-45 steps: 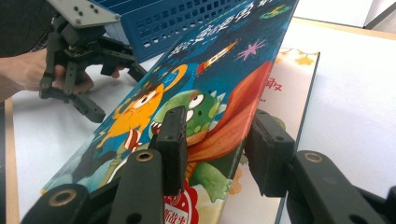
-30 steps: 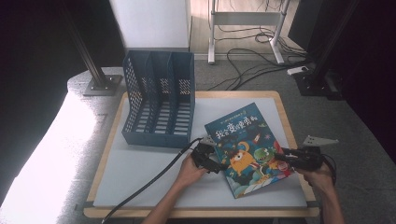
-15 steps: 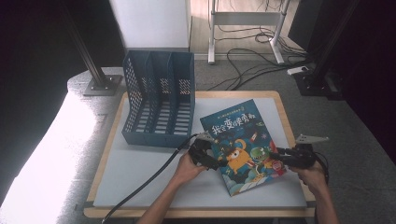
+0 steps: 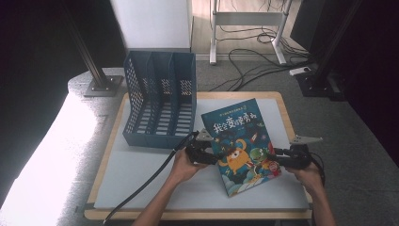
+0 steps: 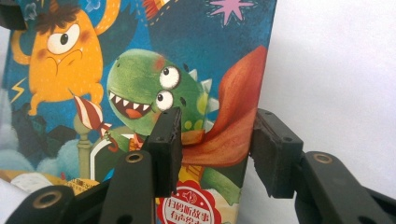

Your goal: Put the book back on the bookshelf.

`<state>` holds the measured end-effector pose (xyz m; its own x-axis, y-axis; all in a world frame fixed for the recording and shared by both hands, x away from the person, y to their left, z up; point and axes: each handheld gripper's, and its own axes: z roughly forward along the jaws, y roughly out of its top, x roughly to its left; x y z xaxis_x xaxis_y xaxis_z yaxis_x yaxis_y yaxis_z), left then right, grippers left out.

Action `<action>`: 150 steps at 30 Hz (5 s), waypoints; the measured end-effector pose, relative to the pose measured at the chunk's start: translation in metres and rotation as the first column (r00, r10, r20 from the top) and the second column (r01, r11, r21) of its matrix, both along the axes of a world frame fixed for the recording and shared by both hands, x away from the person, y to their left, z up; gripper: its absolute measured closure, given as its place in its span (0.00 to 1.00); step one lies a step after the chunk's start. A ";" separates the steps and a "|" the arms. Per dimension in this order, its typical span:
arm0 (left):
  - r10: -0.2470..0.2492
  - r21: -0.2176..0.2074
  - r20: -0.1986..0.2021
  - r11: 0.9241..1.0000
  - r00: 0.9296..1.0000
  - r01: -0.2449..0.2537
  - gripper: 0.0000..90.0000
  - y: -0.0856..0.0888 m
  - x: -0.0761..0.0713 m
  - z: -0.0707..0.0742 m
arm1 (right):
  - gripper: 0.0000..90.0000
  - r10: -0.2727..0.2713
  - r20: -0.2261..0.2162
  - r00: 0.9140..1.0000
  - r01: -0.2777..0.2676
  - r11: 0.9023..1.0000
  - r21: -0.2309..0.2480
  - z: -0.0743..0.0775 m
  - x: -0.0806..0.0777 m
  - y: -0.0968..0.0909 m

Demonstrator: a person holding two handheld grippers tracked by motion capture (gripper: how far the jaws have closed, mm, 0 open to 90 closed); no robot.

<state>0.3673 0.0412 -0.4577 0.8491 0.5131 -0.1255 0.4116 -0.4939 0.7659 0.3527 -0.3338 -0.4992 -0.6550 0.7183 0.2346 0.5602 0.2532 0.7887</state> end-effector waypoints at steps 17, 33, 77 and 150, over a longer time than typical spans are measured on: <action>-0.007 -0.008 0.095 1.000 0.995 0.008 0.61 0.014 -0.012 0.029 | 0.58 -0.027 0.089 0.996 0.031 0.998 -0.047 0.011 0.006 0.021; -0.046 -0.029 0.176 0.998 0.983 0.052 0.81 0.030 -0.024 0.056 | 0.53 -0.050 0.155 0.987 0.051 0.999 0.000 0.022 0.024 0.045; -0.023 0.001 0.166 1.000 0.986 0.023 0.86 0.033 -0.027 0.015 | 0.20 0.007 0.209 0.978 0.006 0.998 -0.060 0.002 0.046 0.070; 0.121 -0.041 0.212 0.993 0.970 -0.114 0.92 0.142 -0.029 0.090 | 0.34 0.152 0.351 0.924 -0.154 0.988 -0.023 0.088 0.083 0.190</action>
